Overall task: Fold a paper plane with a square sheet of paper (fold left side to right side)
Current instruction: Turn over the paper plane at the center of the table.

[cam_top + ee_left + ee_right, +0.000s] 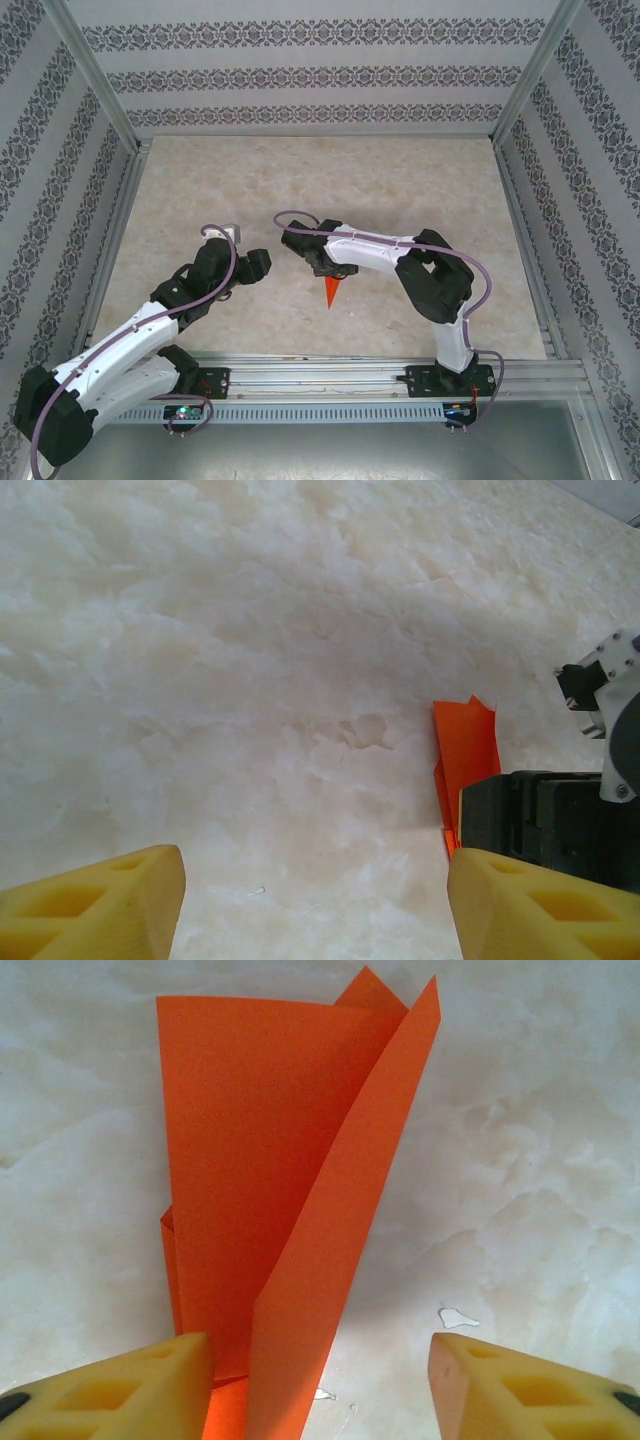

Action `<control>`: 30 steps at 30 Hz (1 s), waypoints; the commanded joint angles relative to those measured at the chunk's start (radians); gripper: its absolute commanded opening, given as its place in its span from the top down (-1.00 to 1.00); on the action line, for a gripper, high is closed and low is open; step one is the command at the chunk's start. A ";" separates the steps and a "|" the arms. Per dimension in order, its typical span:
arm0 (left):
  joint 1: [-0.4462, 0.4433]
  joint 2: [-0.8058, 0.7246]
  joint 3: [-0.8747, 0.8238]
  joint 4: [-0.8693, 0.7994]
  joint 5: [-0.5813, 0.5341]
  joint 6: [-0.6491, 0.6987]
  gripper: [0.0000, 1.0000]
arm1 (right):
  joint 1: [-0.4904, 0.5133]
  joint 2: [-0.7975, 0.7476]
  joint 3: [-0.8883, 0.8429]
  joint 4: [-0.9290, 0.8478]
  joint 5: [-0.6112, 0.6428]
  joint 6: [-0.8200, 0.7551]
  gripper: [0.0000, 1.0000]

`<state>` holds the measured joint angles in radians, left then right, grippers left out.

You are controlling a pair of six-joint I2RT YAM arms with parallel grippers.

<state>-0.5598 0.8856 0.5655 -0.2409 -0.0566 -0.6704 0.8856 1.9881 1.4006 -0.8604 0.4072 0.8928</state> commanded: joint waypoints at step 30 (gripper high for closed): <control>0.061 -0.046 0.070 -0.080 -0.057 -0.042 -0.59 | -0.326 -0.602 -0.580 0.862 -0.561 -0.024 1.00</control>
<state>-0.5186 0.8490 0.6216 -0.3302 -0.0895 -0.6838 0.6151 1.4044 0.8997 -0.2680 0.0967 0.8612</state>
